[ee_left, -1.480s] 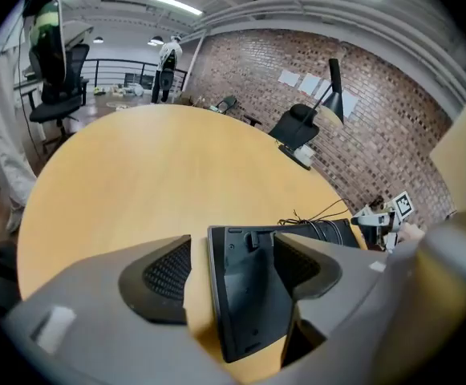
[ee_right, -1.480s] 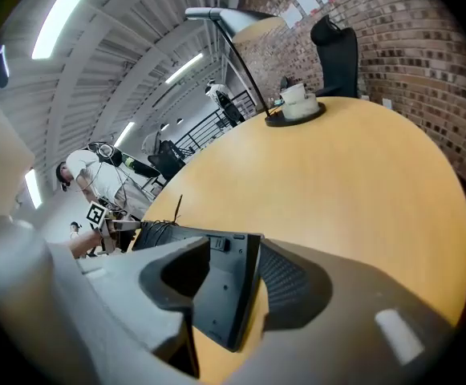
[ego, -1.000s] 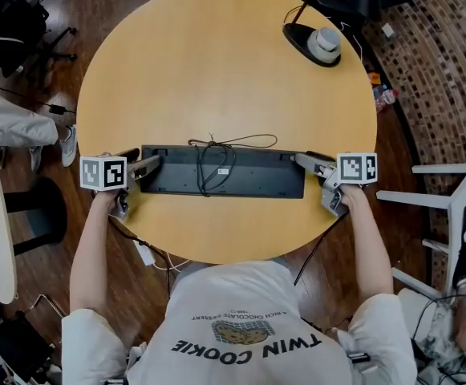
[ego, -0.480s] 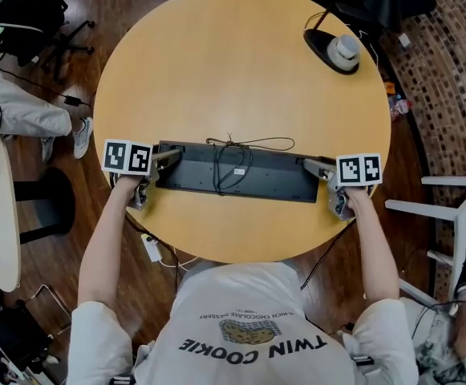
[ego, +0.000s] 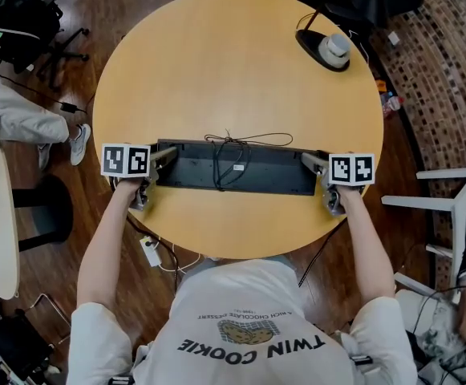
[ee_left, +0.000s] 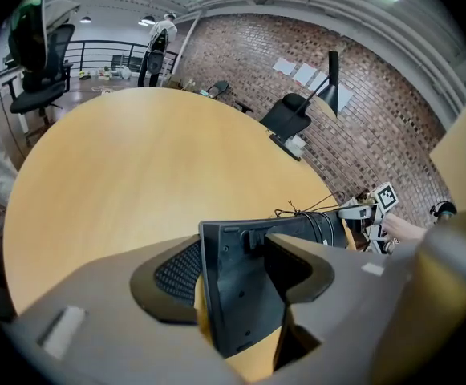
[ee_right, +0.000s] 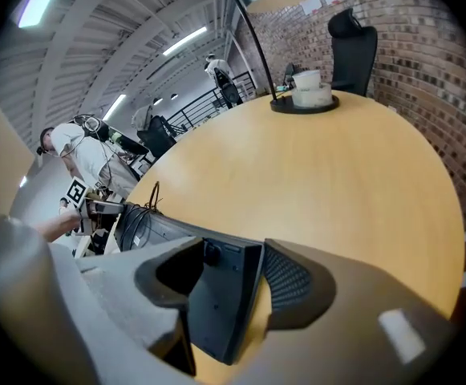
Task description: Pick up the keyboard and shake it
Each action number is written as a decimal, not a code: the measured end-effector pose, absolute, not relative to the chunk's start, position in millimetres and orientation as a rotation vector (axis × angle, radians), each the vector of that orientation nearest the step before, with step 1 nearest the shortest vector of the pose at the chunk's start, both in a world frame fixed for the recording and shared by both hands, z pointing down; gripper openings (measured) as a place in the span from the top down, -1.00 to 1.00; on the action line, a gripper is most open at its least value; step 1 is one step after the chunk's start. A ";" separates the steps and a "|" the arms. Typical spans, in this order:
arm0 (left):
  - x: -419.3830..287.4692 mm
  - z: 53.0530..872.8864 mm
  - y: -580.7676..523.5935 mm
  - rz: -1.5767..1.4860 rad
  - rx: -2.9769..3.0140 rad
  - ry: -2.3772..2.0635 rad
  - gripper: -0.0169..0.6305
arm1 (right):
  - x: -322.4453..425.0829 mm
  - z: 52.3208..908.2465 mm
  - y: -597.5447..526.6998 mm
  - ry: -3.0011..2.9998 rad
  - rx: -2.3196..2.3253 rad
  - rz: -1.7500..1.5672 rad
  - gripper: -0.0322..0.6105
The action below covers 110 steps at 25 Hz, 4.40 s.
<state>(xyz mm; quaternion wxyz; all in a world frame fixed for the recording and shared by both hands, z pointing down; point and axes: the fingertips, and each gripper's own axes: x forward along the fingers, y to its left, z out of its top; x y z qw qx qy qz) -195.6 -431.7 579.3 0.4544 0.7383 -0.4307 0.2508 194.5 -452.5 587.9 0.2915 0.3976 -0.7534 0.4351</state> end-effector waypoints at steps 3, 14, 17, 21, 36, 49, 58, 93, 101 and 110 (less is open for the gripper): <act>-195.5 566.9 -427.9 0.606 1.873 -1.107 0.17 | 194.2 573.3 -448.2 -2.051 1.107 1.066 0.16; -198.6 518.5 -399.3 0.577 2.068 -1.289 0.17 | 193.3 517.4 -411.2 -2.201 1.260 0.684 0.16; -199.6 507.6 -387.4 0.571 2.114 -1.324 0.17 | 192.3 508.5 -394.7 -2.215 1.287 0.613 0.16; -201.4 497.4 -370.3 0.555 2.181 -1.369 0.17 | 190.3 501.5 -370.0 -2.234 1.335 0.518 0.16; -199.5 488.5 -310.1 0.631 2.312 -1.465 0.17 | 191.1 491.4 -295.8 -2.189 1.436 0.217 0.16; -202.1 497.8 -278.9 0.823 2.369 -1.440 0.24 | 182.6 499.6 -272.8 -1.921 1.302 -0.194 0.16; -204.9 502.7 -266.9 1.075 2.442 -1.522 0.23 | 166.1 513.1 -254.2 -1.658 1.040 -0.530 0.39; -179.7 584.4 -213.3 2.074 2.583 -0.972 0.39 | 164.4 590.3 -205.1 -1.425 0.760 -0.510 0.54; -180.7 592.7 -211.5 2.155 2.510 -0.783 0.38 | 166.2 599.9 -205.0 -1.426 0.654 -0.376 0.52; -178.1 582.5 -210.8 2.022 2.416 -0.719 0.37 | 156.3 596.7 -201.4 -1.518 0.661 -0.128 0.52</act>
